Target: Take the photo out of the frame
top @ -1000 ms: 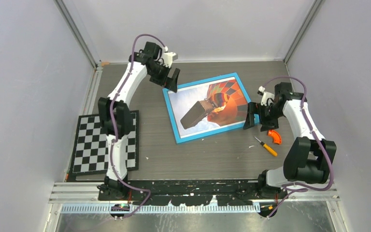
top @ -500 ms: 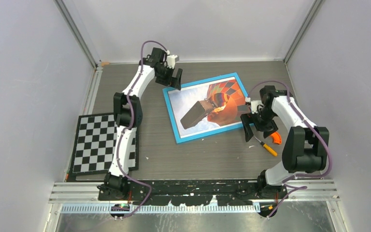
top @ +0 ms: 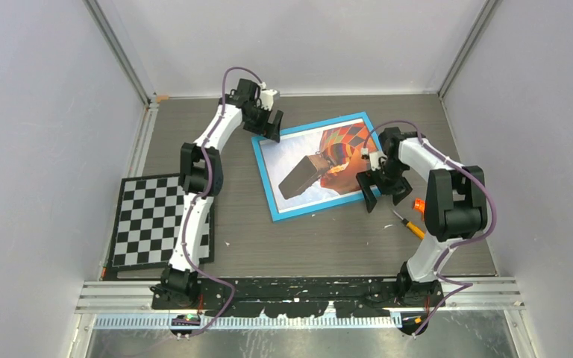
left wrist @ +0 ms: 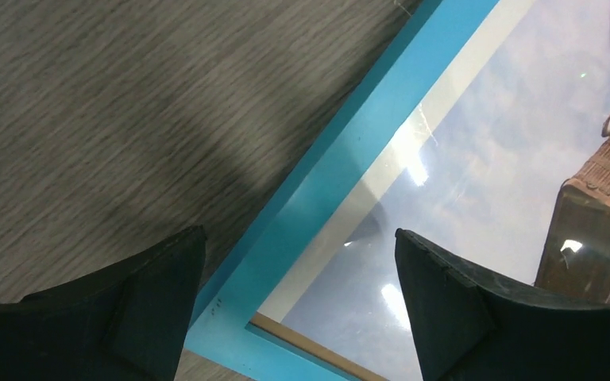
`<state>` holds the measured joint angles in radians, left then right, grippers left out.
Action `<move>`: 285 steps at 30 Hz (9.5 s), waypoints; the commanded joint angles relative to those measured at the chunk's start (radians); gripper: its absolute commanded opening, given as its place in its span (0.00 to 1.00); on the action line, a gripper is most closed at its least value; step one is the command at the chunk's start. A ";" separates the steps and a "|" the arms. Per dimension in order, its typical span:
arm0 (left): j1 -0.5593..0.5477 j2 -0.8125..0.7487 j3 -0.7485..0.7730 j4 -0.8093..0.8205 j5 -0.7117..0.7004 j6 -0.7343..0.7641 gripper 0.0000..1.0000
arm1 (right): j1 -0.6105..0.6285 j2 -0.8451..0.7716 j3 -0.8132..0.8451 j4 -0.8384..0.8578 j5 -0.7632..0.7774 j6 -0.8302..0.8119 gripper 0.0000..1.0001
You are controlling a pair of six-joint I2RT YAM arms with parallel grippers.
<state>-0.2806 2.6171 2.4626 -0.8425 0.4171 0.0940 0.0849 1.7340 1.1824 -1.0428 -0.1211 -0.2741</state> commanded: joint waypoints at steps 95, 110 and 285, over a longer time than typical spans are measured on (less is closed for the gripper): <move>-0.789 -0.952 -1.256 0.286 -0.345 0.484 0.73 | -0.226 0.010 0.122 0.126 -0.545 0.399 1.00; -0.959 -0.732 -1.261 0.407 -0.511 0.554 0.50 | -0.276 -0.016 0.018 0.139 -0.591 0.398 1.00; 0.458 -1.231 -1.038 -0.069 -0.003 -0.246 1.00 | 1.002 -0.190 -0.195 0.646 0.207 -0.207 0.84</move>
<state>0.1780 1.3624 1.4113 -0.8986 0.3355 -0.1936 1.0851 1.5925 0.9371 -0.3027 0.1955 -0.5304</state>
